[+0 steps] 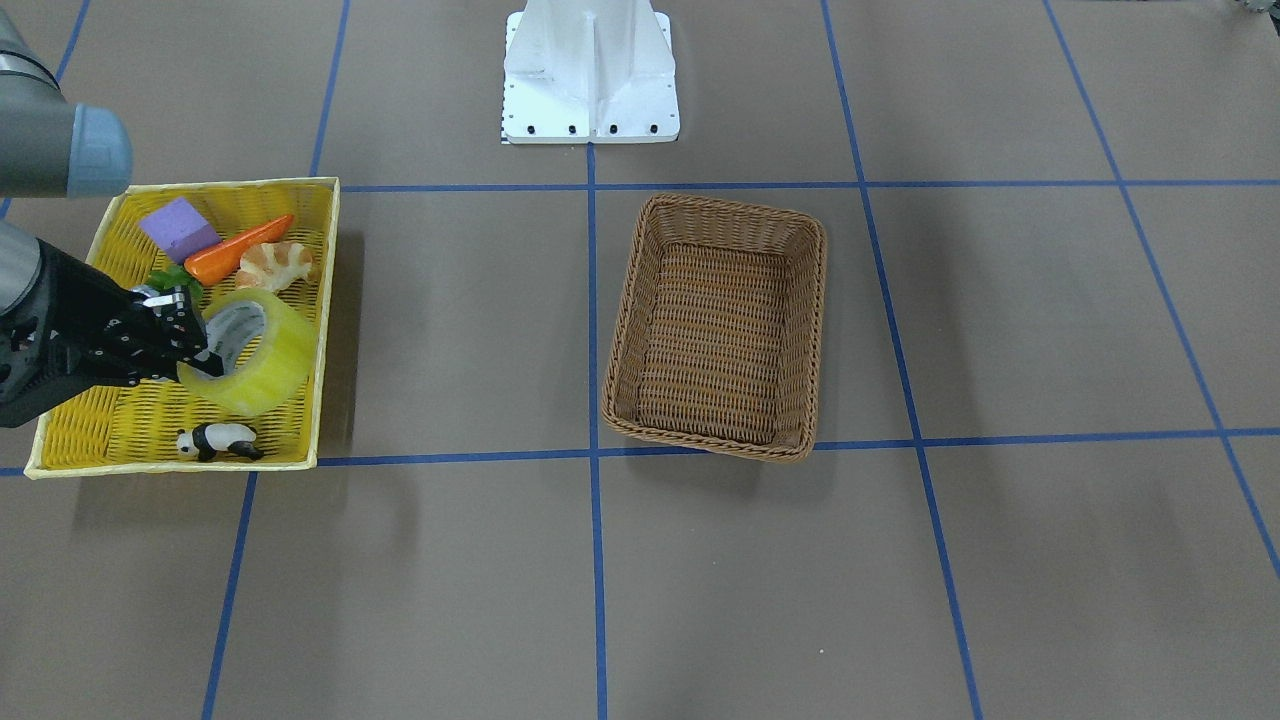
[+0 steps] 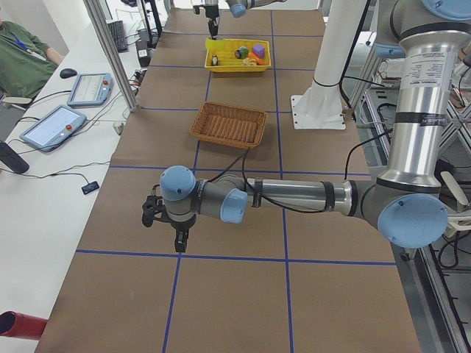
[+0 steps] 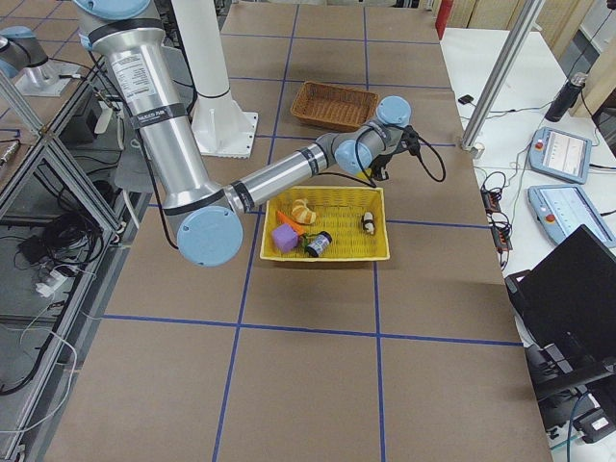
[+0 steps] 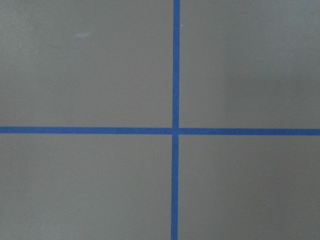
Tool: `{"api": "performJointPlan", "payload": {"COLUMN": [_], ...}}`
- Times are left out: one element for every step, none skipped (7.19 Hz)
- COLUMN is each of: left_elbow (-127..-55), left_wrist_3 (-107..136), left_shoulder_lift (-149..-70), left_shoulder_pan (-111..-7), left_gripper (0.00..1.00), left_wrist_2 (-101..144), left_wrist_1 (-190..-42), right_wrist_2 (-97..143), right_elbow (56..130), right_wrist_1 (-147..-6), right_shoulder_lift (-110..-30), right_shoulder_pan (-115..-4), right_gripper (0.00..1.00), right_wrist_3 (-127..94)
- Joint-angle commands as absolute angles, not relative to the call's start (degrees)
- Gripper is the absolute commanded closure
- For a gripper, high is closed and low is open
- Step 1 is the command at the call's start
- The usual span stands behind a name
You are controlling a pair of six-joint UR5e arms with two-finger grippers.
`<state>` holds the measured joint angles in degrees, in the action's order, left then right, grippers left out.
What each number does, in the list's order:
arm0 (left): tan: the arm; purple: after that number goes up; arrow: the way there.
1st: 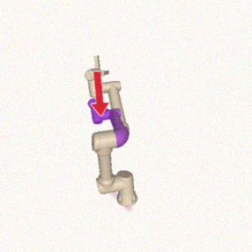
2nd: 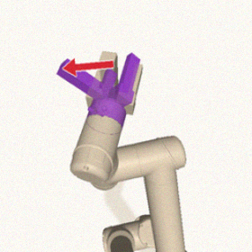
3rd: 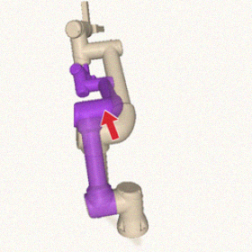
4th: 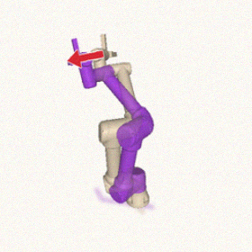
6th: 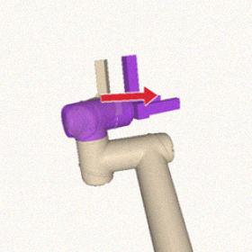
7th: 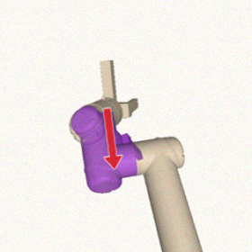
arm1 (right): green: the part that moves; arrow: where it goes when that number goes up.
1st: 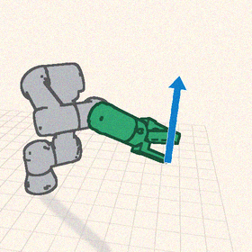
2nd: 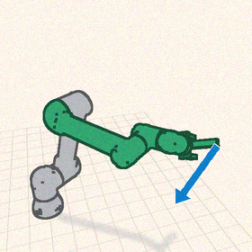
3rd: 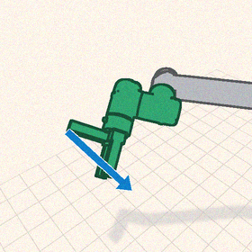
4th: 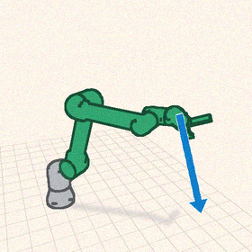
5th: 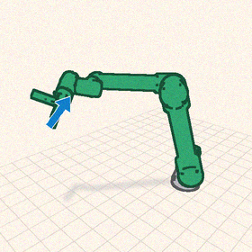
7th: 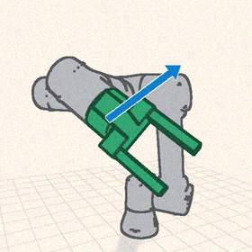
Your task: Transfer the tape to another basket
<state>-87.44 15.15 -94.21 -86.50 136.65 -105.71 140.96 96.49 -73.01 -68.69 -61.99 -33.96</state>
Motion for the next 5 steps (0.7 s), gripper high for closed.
{"api": "performJointPlan", "payload": {"left_elbow": [-85.7,-84.0,-82.6,-82.2,-82.4], "left_wrist_3": [33.5,42.6,52.1,61.7,72.8], "left_shoulder_lift": [-94.7,-94.7,-94.7,-94.7,-95.1], "left_shoulder_pan": [-80.5,-78.4,-77.4,-75.3,-73.3], "left_gripper": [0.02,0.02,0.02,0.02,0.02], "left_wrist_2": [136.5,136.6,136.6,136.5,136.4], "left_wrist_1": [-123.4,-132.2,-141.1,-148.4,-153.9], "right_wrist_2": [137.7,134.3,128.9,122.3,117.5], "right_elbow": [96.1,96.2,96.2,96.2,96.5], "right_wrist_1": [-56.2,-48.1,-37.0,-27.6,-22.1], "right_shoulder_lift": [-67.0,-67.1,-67.4,-67.5,-67.5], "right_shoulder_pan": [-57.3,-54.2,-49.9,-45.0,-41.3], "right_gripper": [1.0,1.0,1.0,1.0,1.0], "right_wrist_3": [-58.2,-67.9,-79.7,-91.6,-99.2]}}
